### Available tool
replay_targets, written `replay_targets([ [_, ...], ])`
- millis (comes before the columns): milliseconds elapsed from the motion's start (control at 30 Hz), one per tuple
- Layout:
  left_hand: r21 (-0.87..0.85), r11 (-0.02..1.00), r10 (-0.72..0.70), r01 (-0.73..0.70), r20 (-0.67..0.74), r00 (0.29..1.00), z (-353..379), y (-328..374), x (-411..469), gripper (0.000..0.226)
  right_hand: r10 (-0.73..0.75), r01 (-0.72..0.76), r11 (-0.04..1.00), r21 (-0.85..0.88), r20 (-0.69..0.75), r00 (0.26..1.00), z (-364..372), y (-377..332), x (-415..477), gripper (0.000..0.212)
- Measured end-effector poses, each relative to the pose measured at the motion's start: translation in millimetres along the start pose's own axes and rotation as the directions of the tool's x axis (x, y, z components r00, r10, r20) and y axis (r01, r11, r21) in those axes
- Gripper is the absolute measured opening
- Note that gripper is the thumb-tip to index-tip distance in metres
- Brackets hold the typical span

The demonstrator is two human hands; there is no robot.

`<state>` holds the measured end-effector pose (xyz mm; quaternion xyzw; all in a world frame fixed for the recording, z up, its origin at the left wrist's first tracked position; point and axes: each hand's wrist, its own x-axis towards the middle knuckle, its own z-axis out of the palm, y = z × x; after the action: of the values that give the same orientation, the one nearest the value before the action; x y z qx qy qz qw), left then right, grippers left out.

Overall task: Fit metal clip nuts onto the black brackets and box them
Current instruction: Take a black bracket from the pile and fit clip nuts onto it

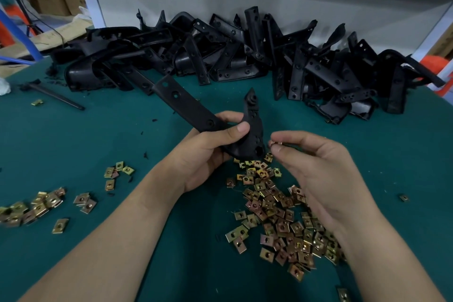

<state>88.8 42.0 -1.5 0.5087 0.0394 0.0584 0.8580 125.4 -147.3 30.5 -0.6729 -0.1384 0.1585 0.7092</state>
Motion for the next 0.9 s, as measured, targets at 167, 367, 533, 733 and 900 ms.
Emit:
replay_targets([
  [167,0.017,0.998,-0.064,0.062,0.087,0.994,0.0,-1.7,-2.9,0.033,0.064,-0.078,0.974,0.214,0.072,0.995,0.4,-4.3,-2.2,0.03],
  [367,0.01,0.999,-0.038,0.036,0.138,0.99,-0.6,0.8,-3.2,0.031,0.104,-0.128,0.971,0.202,0.124,0.987,-1.8,-6.7,-2.6,0.03],
  [533,-0.004,1.0,-0.012,0.012,0.145,0.989,-2.6,0.3,-2.5,0.022,0.117,-0.139,0.976,0.166,0.138,0.984,-0.8,-8.1,-3.4,0.029],
  [733,-0.003,1.0,-0.019,0.02,0.243,0.97,-4.3,0.6,-4.5,0.026,0.16,-0.185,0.978,0.097,0.226,0.961,-6.7,-12.8,-5.3,0.039],
  [900,0.024,0.998,-0.057,0.052,0.295,0.954,-4.4,0.5,-5.5,0.026,0.2,-0.198,0.98,-0.035,0.291,0.936,-12.7,-15.9,-5.3,0.039],
])
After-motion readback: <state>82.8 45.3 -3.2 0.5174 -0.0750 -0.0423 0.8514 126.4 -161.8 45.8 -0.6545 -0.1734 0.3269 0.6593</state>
